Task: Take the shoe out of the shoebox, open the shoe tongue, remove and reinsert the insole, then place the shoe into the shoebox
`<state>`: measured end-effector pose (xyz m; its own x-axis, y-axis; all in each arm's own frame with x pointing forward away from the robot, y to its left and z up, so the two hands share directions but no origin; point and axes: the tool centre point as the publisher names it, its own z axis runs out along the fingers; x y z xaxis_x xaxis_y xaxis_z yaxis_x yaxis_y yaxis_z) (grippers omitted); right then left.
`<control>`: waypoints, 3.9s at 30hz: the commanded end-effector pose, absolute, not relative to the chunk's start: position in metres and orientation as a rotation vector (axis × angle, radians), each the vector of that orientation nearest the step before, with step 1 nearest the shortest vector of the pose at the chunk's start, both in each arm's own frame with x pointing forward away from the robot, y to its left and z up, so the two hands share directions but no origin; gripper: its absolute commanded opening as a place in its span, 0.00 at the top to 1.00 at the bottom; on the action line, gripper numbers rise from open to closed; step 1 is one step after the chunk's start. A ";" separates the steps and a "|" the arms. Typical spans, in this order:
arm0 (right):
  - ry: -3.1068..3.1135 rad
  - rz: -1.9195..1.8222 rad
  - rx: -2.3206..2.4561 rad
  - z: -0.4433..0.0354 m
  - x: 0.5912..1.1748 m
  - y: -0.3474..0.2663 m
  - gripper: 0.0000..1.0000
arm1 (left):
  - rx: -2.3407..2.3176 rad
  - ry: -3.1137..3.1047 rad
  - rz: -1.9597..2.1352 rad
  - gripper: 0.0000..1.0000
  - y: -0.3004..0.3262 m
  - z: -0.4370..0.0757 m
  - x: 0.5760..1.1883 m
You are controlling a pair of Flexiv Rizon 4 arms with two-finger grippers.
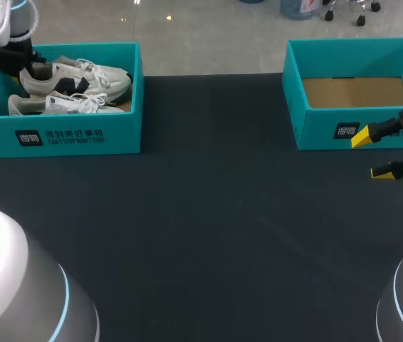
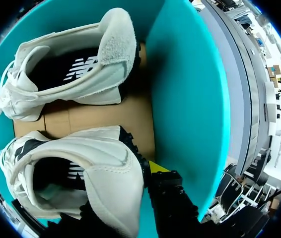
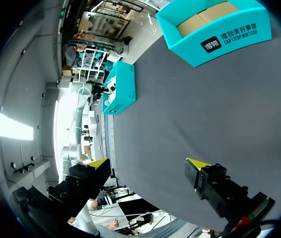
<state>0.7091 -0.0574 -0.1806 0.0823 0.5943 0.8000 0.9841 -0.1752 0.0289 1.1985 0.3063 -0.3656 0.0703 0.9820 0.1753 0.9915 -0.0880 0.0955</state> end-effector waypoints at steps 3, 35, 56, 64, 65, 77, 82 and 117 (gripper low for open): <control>-1.555 -0.942 -1.831 -0.181 0.709 -0.057 0.00 | -2.242 -2.084 -0.258 1.00 0.309 -0.377 1.216; -1.555 -0.942 -1.831 -0.181 0.709 -0.057 0.00 | -2.266 -2.215 -0.108 0.00 0.273 -0.272 1.170; -1.555 -0.942 -1.831 -0.181 0.709 -0.057 0.00 | -2.271 -2.197 -0.149 0.00 0.265 -0.268 1.143; -1.555 -0.942 -1.831 -0.181 0.709 -0.057 0.00 | -2.306 -2.197 -0.160 0.00 0.268 -0.259 1.103; -1.555 -0.942 -1.831 -0.181 0.709 -0.057 0.00 | -2.305 -2.187 -0.148 0.00 0.268 -0.259 1.099; -1.555 -0.942 -1.831 -0.181 0.709 -0.057 0.00 | -2.244 -2.195 -0.049 0.00 0.266 -0.265 1.068; -1.555 -0.942 -1.831 -0.181 0.709 -0.057 0.00 | -2.196 -2.219 -0.076 0.00 0.266 -0.271 1.061; -1.555 -0.942 -1.831 -0.181 0.709 -0.057 0.00 | -2.150 -2.209 -0.063 0.51 0.294 -0.321 1.061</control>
